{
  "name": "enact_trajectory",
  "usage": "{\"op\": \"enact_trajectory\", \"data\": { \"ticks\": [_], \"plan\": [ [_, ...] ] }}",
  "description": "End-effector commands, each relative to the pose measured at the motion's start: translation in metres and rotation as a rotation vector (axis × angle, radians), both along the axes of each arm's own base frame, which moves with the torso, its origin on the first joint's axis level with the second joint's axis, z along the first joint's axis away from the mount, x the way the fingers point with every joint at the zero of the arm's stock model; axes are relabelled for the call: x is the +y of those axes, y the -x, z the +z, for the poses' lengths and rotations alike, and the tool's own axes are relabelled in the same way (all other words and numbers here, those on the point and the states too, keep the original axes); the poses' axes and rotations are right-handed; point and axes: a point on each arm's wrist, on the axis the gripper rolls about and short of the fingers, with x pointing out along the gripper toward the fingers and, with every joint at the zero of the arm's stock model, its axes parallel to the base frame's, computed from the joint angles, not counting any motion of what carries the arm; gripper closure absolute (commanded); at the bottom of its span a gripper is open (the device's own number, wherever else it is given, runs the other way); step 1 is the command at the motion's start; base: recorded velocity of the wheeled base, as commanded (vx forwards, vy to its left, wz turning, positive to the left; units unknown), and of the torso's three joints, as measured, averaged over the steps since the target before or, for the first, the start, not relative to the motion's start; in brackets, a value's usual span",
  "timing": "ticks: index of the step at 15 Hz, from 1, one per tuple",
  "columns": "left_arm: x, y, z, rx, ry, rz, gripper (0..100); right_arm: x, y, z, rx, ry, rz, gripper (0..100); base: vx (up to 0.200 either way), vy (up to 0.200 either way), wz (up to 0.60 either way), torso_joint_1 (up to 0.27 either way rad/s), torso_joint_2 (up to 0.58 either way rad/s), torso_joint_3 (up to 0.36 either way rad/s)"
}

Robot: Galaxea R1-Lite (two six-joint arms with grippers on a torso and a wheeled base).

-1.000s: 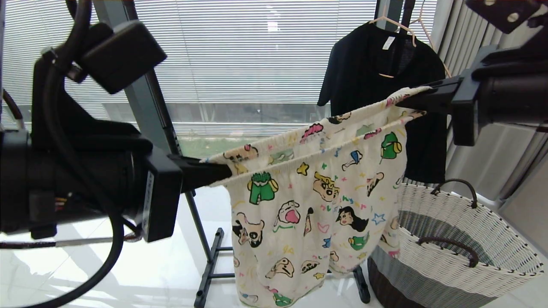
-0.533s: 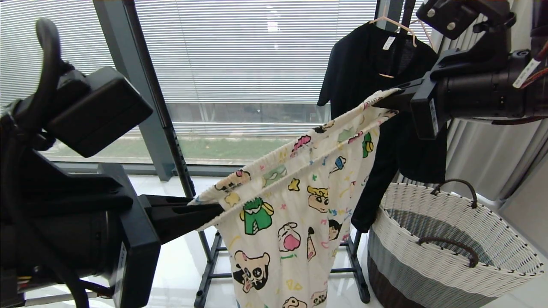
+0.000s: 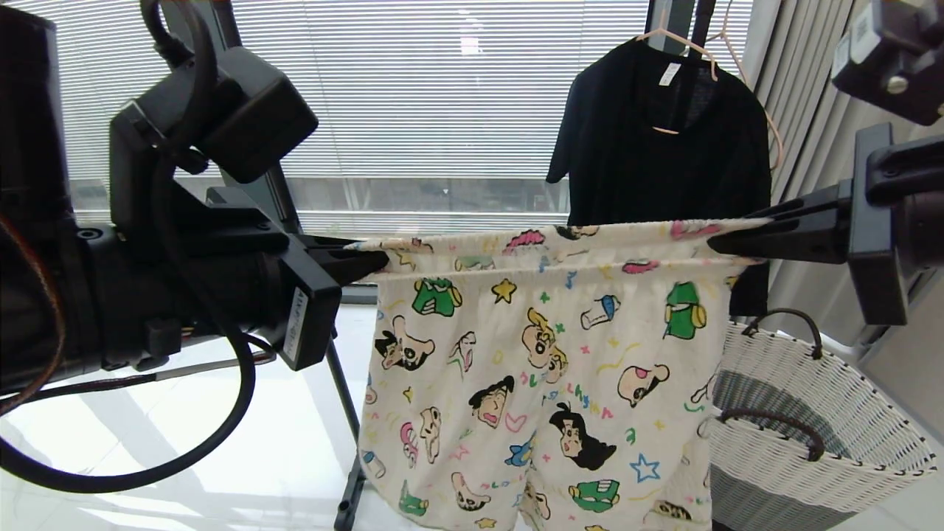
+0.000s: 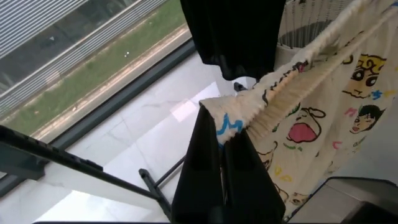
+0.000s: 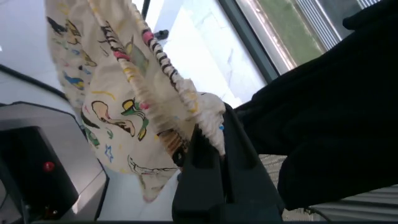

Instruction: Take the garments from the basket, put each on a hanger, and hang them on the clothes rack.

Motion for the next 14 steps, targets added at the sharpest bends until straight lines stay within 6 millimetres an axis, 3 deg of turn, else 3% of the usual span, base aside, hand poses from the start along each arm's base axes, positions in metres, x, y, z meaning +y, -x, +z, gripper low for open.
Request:
{"op": "enact_trajectory", "data": {
  "ticks": [1,5,7,9,11,14],
  "plan": [
    [-0.004,-0.004,-0.004,0.012,-0.011,0.000,100,-0.007,0.009,0.001,-0.007,-0.007,0.007,0,0.000,0.000,0.00,0.000,0.00,0.000],
    [0.002,-0.004,-0.003,0.000,-0.023,0.068,100,-0.028,0.025,-0.008,-0.010,0.001,-0.046,0,0.000,0.000,0.00,0.000,0.00,0.000],
    [0.028,-0.002,-0.005,0.007,-0.030,0.169,100,-0.056,0.026,-0.019,-0.029,0.049,-0.272,0,0.000,0.000,0.00,0.000,0.00,0.000],
    [0.069,0.010,-0.003,0.049,-0.028,0.332,100,-0.087,0.031,-0.035,-0.018,0.067,-0.475,0,0.000,0.000,0.00,0.000,0.00,0.000],
    [0.096,0.026,0.002,0.114,0.133,0.478,100,-0.105,0.040,-0.046,-0.049,0.045,-0.596,0,0.000,0.000,0.00,0.000,0.00,0.000],
    [0.109,0.054,-0.012,0.143,0.187,0.542,100,-0.120,0.050,-0.071,-0.061,0.039,-0.707,0,0.000,0.000,0.00,0.000,0.00,0.000]
  ]
}}
